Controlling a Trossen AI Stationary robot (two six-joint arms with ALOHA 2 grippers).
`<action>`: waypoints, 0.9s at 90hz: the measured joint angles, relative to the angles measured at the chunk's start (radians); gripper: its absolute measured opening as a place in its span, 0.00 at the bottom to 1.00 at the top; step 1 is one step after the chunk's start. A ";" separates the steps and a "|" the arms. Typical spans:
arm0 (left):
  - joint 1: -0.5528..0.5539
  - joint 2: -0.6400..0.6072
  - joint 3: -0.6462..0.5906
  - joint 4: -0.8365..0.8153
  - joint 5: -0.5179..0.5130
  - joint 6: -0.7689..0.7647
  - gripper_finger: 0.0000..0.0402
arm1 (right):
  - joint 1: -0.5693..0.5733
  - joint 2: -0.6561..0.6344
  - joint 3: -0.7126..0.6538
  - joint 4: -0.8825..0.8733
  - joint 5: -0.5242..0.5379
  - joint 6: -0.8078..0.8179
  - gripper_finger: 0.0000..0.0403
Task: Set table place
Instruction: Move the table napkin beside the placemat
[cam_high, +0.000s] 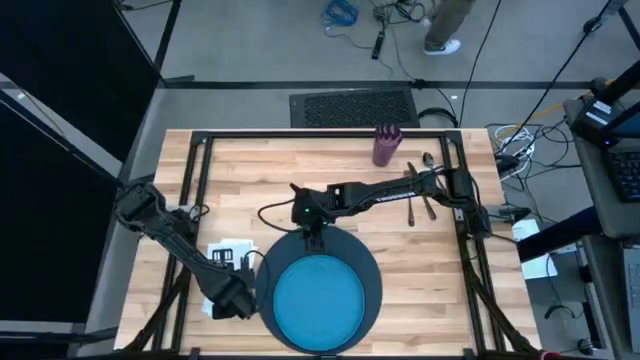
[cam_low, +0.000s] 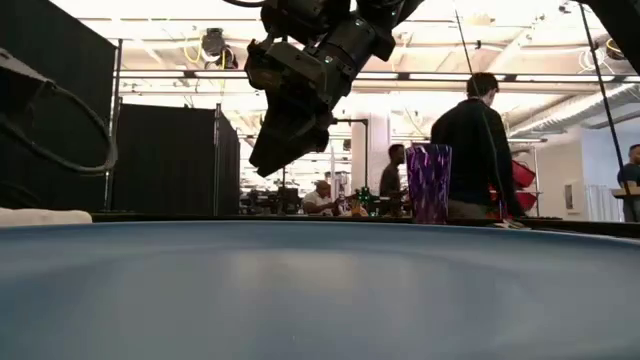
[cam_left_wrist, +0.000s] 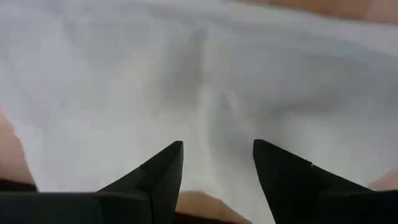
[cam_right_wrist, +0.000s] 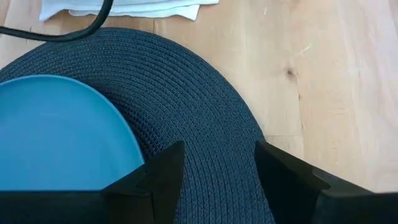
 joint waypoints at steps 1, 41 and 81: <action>-0.003 0.000 0.000 -0.002 0.003 -0.002 0.45 | 0.000 0.000 0.000 0.000 0.000 0.000 0.45; -0.089 0.000 -0.028 0.145 0.001 -0.131 0.45 | 0.000 0.000 0.000 -0.015 0.000 0.000 0.45; -0.091 0.028 -0.060 0.050 -0.008 -0.153 0.46 | 0.001 0.000 0.000 -0.010 0.000 0.008 0.45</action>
